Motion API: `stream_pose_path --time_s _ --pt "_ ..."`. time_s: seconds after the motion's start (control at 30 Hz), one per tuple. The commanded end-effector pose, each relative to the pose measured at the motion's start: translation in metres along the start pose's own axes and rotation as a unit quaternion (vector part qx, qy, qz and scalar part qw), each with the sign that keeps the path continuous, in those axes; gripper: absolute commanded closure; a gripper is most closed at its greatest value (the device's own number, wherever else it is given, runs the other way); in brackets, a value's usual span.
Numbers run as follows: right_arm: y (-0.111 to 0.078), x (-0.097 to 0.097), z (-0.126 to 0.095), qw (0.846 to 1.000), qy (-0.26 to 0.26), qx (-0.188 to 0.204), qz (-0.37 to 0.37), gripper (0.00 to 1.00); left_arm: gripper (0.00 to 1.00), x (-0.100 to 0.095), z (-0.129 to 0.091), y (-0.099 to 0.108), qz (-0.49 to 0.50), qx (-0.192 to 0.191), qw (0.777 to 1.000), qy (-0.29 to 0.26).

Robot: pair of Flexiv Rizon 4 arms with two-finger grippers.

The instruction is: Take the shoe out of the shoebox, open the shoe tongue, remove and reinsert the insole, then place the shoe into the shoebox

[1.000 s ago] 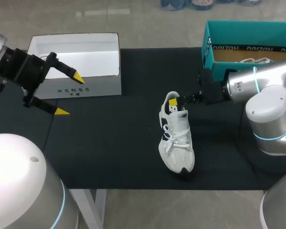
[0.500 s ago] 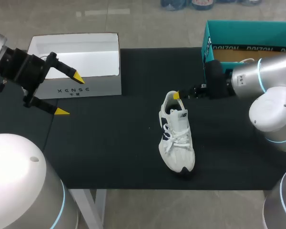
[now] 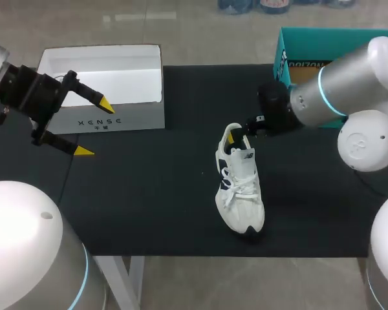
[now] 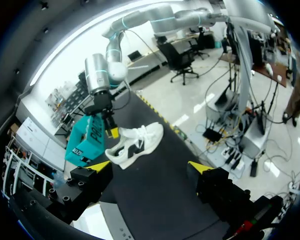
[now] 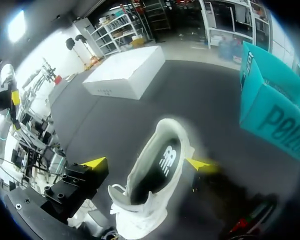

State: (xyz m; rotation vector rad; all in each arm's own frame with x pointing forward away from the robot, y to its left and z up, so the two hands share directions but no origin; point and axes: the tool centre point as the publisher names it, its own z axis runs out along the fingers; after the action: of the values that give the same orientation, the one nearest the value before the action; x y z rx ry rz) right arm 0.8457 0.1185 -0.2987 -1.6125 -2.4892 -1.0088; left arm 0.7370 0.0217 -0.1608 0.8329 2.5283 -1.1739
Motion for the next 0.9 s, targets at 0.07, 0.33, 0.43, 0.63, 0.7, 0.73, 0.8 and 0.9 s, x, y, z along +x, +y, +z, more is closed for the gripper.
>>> stream_pose_path --time_s 0.07,0.33,0.43,0.63,0.7,0.73,0.8,0.9 --pt "0.005 0.004 -0.001 0.983 -0.184 0.020 0.001 0.00 0.00 0.000 -0.001 0.000 0.000 -0.001 1.000 0.002" --pt "0.016 -0.002 0.001 0.982 -0.178 0.036 0.057 1.00 0.00 0.000 -0.001 0.000 0.000 -0.001 1.000 0.002" --pt "0.019 -0.005 0.005 0.979 -0.181 0.047 0.077 1.00 0.00 0.000 -0.001 0.000 0.000 -0.001 1.000 0.002" --pt "0.019 -0.005 0.005 0.979 -0.181 0.047 0.077 1.00 0.00 0.000 -0.001 0.000 0.000 -0.001 1.000 0.002" --pt "0.006 -0.001 0.031 0.969 -0.213 0.092 0.089 1.00 0.00 0.000 -0.001 0.000 0.000 -0.001 1.000 0.002" --pt "0.004 -0.001 0.033 0.968 -0.214 0.096 0.092 1.00 0.00 0.000 -0.001 0.000 0.000 -0.001 1.000 0.002" --pt "-0.002 -0.001 0.040 0.967 -0.213 0.102 0.098 1.00 0.00 0.000 -0.001 0.000 0.000 -0.001 1.000 0.002" --pt "-0.009 -0.001 0.048 0.966 -0.214 0.108 0.102 1.00 0.00 0.000 -0.001 0.000 0.000 -0.001 1.000 0.002"
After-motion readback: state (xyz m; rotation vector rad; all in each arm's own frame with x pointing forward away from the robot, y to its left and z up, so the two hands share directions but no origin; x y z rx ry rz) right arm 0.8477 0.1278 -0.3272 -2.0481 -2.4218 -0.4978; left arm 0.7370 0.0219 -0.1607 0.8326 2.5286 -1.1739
